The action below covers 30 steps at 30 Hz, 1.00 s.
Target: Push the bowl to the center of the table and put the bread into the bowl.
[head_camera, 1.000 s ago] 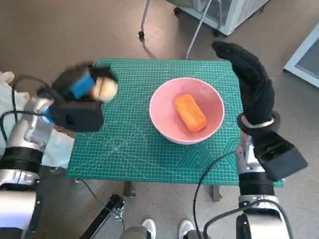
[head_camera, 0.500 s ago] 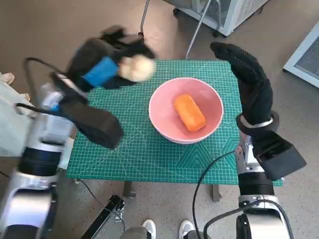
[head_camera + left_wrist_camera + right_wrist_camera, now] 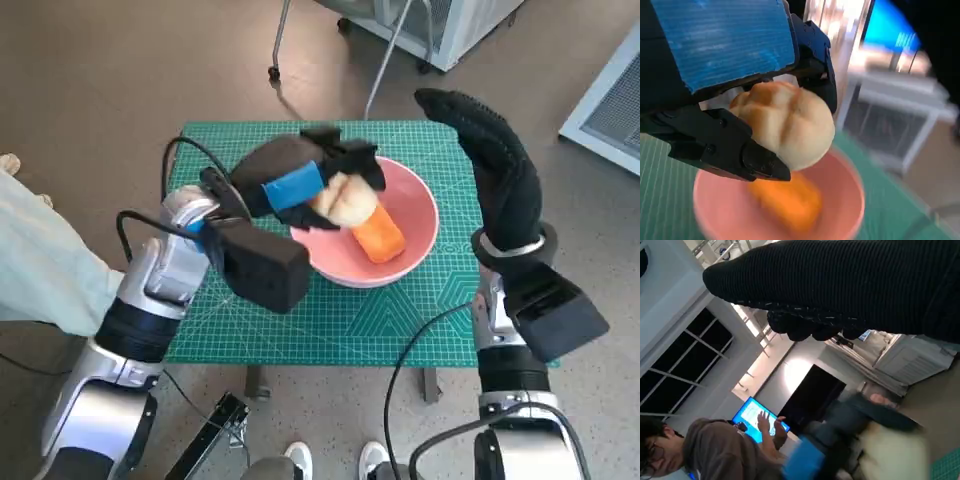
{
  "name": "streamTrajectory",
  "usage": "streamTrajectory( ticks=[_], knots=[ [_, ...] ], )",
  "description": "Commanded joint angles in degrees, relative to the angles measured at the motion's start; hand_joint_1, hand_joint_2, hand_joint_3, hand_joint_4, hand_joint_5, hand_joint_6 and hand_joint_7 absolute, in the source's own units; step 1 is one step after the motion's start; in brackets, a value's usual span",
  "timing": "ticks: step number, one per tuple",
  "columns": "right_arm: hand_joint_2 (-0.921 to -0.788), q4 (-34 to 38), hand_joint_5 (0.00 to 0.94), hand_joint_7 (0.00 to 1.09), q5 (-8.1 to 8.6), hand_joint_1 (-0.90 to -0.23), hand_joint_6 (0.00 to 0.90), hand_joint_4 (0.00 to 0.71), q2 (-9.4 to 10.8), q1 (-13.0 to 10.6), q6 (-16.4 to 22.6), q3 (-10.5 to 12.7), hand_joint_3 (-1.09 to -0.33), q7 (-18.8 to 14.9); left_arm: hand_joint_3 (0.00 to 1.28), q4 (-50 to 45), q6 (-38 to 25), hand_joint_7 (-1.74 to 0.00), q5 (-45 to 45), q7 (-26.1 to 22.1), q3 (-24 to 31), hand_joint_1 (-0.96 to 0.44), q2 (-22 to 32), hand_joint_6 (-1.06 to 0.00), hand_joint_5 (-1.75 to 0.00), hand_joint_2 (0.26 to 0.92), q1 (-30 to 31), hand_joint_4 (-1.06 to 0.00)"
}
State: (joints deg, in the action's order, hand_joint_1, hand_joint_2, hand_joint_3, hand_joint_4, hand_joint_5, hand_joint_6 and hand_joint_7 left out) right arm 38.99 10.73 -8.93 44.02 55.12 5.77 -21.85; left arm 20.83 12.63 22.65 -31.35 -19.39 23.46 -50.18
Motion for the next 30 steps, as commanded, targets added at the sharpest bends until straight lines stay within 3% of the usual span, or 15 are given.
streamTrajectory(
  ticks=[1,11,17,22,30],
  knots=[
    [-0.921,0.47,0.015,0.7,-0.11,-0.639,-0.001,0.282,-0.57,-0.88,-0.36,0.03,-0.807,-0.49,0.09,-0.29,-0.77,-0.56,1.18,-0.65,-0.75,-0.1,0.41,-0.26,-0.08,0.861,0.79,-0.27],
    [-0.921,0.21,0.015,0.7,0.24,-0.65,-0.001,0.283,-0.14,-0.88,-0.68,0.15,-0.801,-0.17,0.05,-1.48,0.85,-0.41,1.75,-0.3,-0.68,-0.18,0.65,-0.08,0.0,0.86,3.26,-0.07],
    [-0.921,0.0,0.015,0.7,-0.04,-0.653,-0.001,0.283,0.21,-0.88,-0.67,0.17,-0.801,0.35,0.04,-2.55,0.76,-0.39,-0.97,-1.95,1.37,-0.21,1.45,-0.03,0.0,0.858,3.24,-0.01],
    [-0.921,0.13,0.014,0.7,0.07,-0.66,-0.001,0.283,0.46,-0.62,-0.63,0.29,-0.799,0.63,0.03,-3.78,-0.24,-0.4,-7.24,-3.13,6.04,-0.23,1.58,-0.03,-0.01,0.861,3.3,-0.01],
    [-0.921,-1.71,0.014,0.7,0.25,-0.647,-0.001,0.283,0.96,-0.64,-1.91,0.27,-0.8,1.37,0.01,-2.92,4.48,-0.35,-21.16,1.39,15.87,-0.3,-3.18,-0.15,-0.03,0.875,6.05,-0.15]
  ],
)
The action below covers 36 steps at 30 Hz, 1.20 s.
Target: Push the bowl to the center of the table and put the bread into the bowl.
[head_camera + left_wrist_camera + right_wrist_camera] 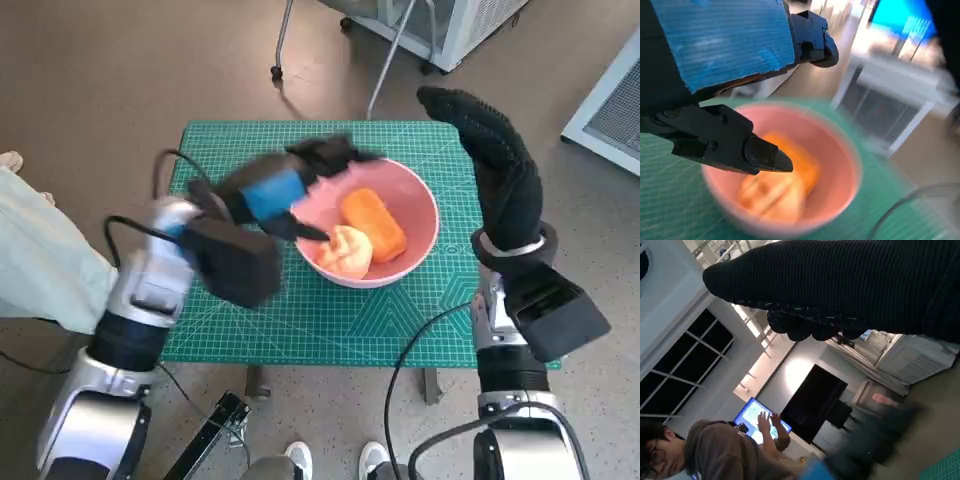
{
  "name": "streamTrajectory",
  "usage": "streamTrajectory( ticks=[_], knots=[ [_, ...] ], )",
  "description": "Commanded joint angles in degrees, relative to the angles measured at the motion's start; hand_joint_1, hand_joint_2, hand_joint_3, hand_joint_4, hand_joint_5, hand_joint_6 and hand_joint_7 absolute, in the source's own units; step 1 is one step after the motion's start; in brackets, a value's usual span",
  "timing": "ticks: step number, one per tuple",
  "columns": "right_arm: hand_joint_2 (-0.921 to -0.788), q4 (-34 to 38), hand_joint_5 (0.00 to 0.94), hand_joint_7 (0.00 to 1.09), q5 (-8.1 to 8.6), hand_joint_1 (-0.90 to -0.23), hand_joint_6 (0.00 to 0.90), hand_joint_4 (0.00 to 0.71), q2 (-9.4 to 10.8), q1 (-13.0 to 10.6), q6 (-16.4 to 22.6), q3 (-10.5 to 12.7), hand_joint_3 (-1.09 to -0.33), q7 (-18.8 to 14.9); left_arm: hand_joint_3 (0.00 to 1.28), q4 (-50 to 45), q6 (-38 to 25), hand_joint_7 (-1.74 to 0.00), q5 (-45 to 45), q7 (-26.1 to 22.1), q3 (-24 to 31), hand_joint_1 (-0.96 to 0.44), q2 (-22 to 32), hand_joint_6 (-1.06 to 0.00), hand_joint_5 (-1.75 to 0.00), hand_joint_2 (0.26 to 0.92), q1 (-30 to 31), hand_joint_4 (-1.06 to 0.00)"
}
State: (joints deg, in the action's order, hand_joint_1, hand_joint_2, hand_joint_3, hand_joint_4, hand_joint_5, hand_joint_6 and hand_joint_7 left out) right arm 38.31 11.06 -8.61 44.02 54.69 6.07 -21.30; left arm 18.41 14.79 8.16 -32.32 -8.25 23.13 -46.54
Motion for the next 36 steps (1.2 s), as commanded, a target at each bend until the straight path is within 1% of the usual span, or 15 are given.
streamTrajectory(
  ticks=[1,5,7,13,15,20,24,29,34,36],
  knots=[
    [-0.921,-1.55,0.014,0.7,-0.19,-0.649,-0.001,0.283,0.75,-0.65,-1.83,-0.06,-0.8,1.08,0.01,-1.0,2.95,-0.33,-8.49,3.42,6.1,-0.31,-3.84,-0.18,-0.02,0.877,3.23,-0.17],
    [-0.921,-3.2,0.013,0.69,-0.7,-0.651,-0.001,0.282,1.04,-0.65,-3.09,-0.2,-0.801,1.99,0.01,-3.5,4.56,-0.26,-12.66,6.31,8.9,-0.34,-6.65,-0.25,-0.01,0.904,5.66,-0.22],
    [-0.921,-3.86,0.013,0.69,-1.09,-0.652,-0.001,0.282,1.13,-0.53,-3.73,-0.25,-0.801,2.54,0.02,-5.35,4.95,-0.24,-13.97,7.98,9.77,-0.34,-8.09,-0.26,-0.01,0.912,6.8,-0.22],
    [-0.921,-6.04,0.01,0.69,-2.58,-0.643,-0.001,0.276,1.34,-0.11,-5.8,-0.55,-0.804,4.35,0.06,-8.66,7.47,-0.23,-13.33,12.24,10.92,-0.35,-10.02,-0.25,0.0,0.92,9.08,-0.22],
    [-0.921,-6.62,0.009,0.69,-2.98,-0.64,-0.001,0.275,1.38,0.04,-6.45,-0.62,-0.806,4.83,0.07,-8.82,8.58,-0.27,-12.57,13.07,11.15,-0.36,-9.97,-0.22,0.0,0.921,9.42,-0.22],
    [-0.921,-7.8,0.006,0.69,-3.59,-0.641,-0.001,0.271,1.47,0.34,-7.76,-0.96,-0.807,5.6,0.09,-8.18,10.81,-0.42,-12.49,13.91,11.43,-0.39,-9.98,-0.13,0.0,0.921,9.96,-0.22],
    [-0.921,-8.32,0.004,0.69,-3.55,-0.65,-0.001,0.267,1.52,0.58,-8.53,-1.27,-0.805,5.61,0.1,-7.65,12.23,-0.46,-12.95,14.19,11.49,-0.4,-10.28,-0.11,-0.01,0.921,10.13,-0.23],
    [-0.921,-8.52,0.001,0.69,-3.91,-0.652,-0.001,0.262,1.33,0.87,-8.88,-1.53,-0.804,5.44,0.11,-7.46,13.45,-0.48,-13.11,14.42,11.47,-0.41,-10.62,-0.1,-0.01,0.921,10.44,-0.24],
    [-0.921,-8.72,0.0,0.69,-4.07,-0.648,-0.001,0.26,0.85,0.93,-9.06,-1.88,-0.807,5.02,0.13,-7.75,13.63,-0.5,-13.43,14.21,11.32,-0.41,-10.63,-0.09,-0.01,0.921,10.75,-0.24],
    [-0.921,-8.72,0.0,0.69,-3.83,-0.649,-0.001,0.259,0.74,0.92,-9.2,-2.01,-0.809,4.7,0.13,-7.84,13.52,-0.5,-13.5,14.16,11.3,-0.41,-10.58,-0.09,-0.01,0.921,10.78,-0.24]
  ],
)
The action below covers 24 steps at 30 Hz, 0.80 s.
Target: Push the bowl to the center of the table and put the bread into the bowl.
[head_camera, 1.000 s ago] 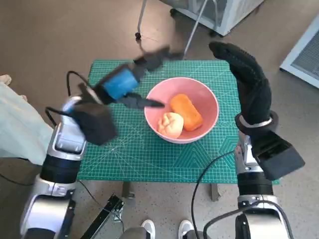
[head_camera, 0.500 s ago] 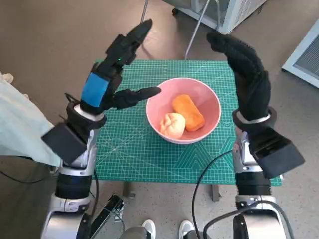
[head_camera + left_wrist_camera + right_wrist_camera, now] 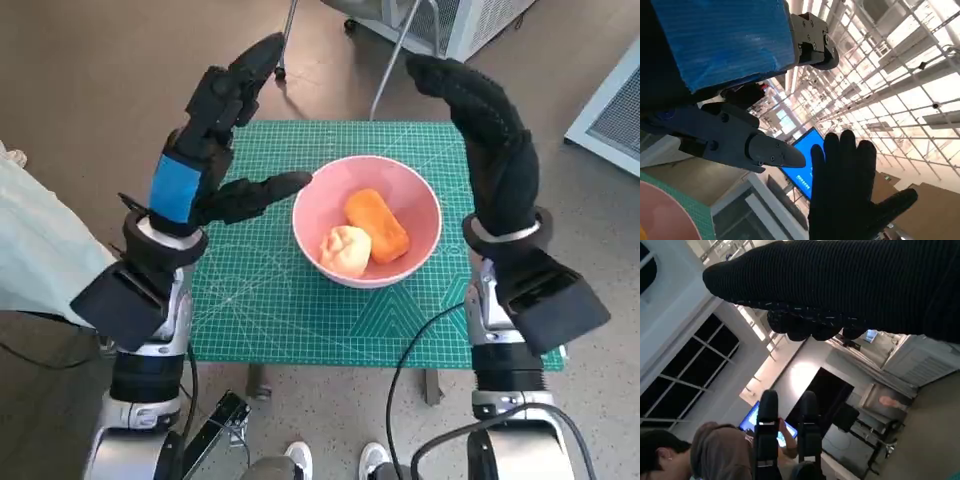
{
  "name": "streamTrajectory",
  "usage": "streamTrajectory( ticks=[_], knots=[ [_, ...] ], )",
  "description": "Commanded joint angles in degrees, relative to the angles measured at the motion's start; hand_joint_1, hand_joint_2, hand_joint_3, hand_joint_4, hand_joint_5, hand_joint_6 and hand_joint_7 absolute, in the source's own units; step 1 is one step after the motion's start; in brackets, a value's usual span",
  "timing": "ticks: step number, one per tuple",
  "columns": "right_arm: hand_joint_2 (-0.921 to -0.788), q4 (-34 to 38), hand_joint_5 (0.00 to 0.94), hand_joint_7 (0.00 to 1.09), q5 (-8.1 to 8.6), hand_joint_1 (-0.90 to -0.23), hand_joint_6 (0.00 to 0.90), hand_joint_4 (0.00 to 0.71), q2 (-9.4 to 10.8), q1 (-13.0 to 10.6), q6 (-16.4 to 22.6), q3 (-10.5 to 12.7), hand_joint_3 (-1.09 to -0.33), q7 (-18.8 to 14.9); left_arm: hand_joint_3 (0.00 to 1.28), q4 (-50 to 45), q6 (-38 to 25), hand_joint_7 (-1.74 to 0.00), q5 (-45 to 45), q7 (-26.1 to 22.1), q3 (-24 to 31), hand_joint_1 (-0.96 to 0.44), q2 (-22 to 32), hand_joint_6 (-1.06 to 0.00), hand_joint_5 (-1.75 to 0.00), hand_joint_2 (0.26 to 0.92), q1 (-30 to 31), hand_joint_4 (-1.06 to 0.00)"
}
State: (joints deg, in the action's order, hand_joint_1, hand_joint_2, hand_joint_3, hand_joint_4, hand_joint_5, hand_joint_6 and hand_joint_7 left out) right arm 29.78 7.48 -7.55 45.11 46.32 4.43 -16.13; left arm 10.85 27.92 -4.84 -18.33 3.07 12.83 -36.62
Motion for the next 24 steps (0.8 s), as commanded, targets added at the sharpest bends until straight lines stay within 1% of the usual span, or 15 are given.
streamTrajectory(
  ticks=[1,13,24],
  knots=[
    [-0.921,-0.29,0.0,0.69,-0.2,-0.65,-0.001,0.259,-0.36,-0.22,-0.95,-0.44,-0.81,-0.55,0.14,-0.36,0.27,-0.5,-0.63,0.1,0.0,-0.41,-0.25,-0.08,-0.01,0.921,0.86,-0.23],
    [-0.921,-0.87,0.0,0.68,-0.44,-0.653,-0.001,0.253,-0.56,-0.54,-1.49,-0.85,-0.81,-0.49,0.15,-1.31,-1.08,-0.5,-2.12,-0.46,-0.19,-0.43,-0.36,-0.06,0.0,0.921,0.98,-0.21],
    [-0.921,-1.4,0.0,0.68,-0.54,-0.651,-0.001,0.245,-0.5,-0.71,-2.17,-1.01,-0.813,-0.25,0.16,-2.18,-2.29,-0.51,-2.43,-0.03,-0.44,-0.43,-0.86,-0.05,0.0,0.921,1.42,-0.21]
  ],
)
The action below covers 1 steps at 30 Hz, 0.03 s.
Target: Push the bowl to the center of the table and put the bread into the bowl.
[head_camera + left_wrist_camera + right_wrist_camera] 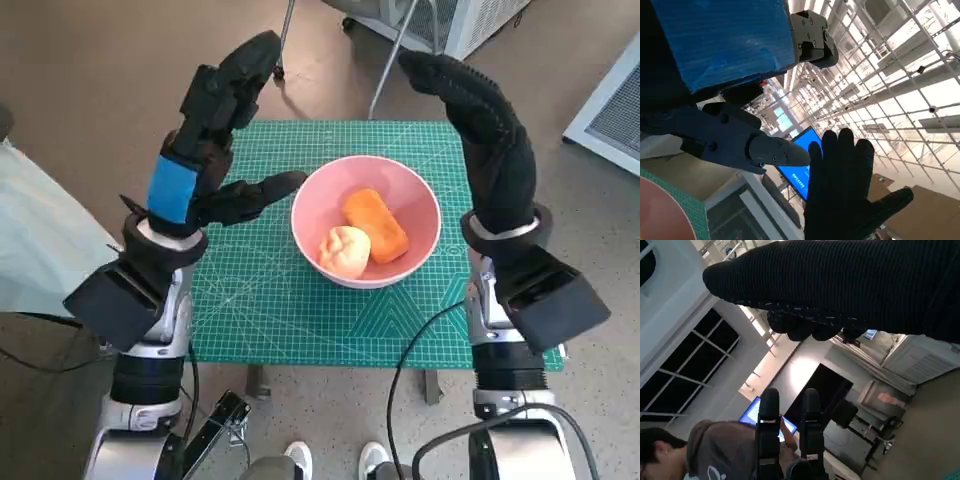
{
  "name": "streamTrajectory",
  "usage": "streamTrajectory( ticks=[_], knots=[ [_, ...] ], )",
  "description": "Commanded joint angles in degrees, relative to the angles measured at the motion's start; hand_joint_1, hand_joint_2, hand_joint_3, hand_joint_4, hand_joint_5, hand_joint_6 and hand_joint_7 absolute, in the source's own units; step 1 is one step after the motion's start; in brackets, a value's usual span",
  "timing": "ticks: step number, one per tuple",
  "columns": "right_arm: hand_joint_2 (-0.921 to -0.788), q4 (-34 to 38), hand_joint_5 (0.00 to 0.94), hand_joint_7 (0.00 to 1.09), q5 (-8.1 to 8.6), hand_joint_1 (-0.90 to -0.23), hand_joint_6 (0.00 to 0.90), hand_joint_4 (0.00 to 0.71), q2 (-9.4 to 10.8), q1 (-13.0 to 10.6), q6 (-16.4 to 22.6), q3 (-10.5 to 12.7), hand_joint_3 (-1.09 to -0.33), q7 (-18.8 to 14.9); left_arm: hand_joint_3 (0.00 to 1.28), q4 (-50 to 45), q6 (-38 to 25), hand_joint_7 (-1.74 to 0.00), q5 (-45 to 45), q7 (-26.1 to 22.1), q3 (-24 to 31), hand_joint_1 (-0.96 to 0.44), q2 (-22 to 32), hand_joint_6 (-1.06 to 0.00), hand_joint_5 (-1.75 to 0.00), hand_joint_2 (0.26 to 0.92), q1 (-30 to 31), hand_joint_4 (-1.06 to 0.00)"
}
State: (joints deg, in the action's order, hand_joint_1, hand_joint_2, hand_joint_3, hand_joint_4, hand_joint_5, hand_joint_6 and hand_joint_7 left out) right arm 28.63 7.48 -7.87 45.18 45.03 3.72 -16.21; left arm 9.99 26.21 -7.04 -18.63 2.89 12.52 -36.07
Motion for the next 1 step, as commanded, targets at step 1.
streamTrajectory(
  ticks=[1],
  knots=[
    [-0.921,-0.27,0.0,0.68,-0.49,-0.65,-0.001,0.245,-0.15,-0.79,-0.91,-0.32,-0.814,-0.21,0.16,-1.48,-0.71,-0.51,-0.22,0.31,-0.29,-0.43,-0.62,-0.05,0.0,0.921,0.93,-0.21]
  ],
)
